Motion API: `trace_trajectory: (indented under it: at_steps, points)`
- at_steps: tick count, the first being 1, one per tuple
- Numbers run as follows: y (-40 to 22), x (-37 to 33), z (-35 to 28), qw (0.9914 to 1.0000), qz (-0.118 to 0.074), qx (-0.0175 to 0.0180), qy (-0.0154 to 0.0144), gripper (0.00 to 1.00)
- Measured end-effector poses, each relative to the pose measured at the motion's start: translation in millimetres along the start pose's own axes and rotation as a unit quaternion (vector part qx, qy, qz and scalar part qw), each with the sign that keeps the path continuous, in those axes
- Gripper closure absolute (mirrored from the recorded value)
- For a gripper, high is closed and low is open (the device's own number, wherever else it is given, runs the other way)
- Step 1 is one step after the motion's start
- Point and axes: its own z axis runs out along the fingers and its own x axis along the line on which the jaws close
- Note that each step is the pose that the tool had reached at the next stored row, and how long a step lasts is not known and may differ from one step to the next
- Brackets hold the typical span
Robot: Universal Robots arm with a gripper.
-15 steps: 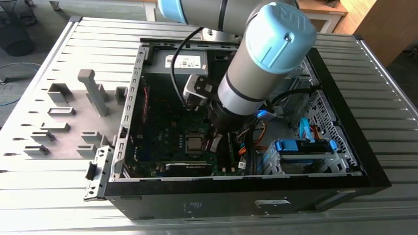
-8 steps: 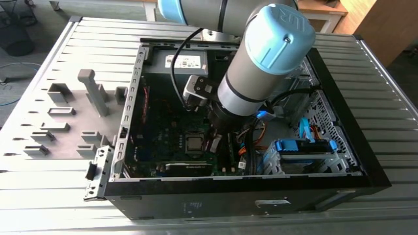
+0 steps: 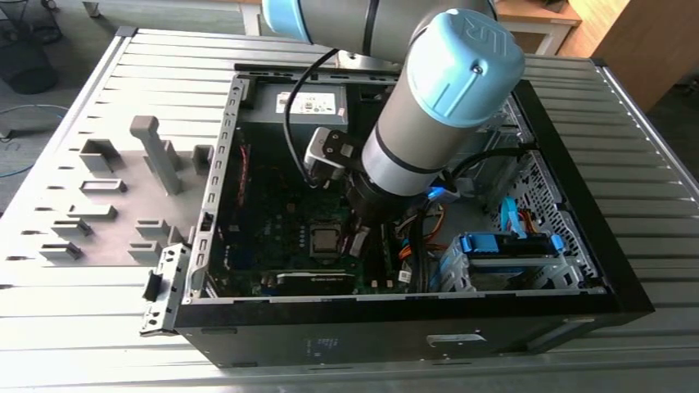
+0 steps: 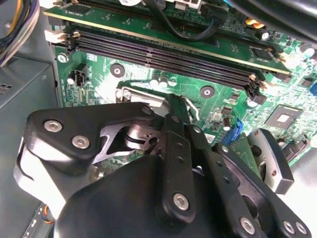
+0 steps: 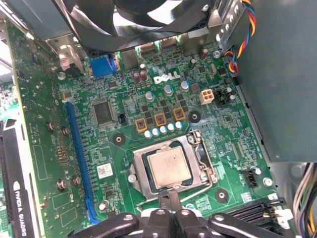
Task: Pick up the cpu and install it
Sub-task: 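Install the first cpu locking lever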
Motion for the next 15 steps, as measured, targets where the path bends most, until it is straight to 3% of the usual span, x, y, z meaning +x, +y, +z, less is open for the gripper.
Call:
trace_trajectory:
  at_steps: [15]
  points:
    - [-2.3,3.4,5.5,1.0,0.0,0.0006,0.0019,0.89]
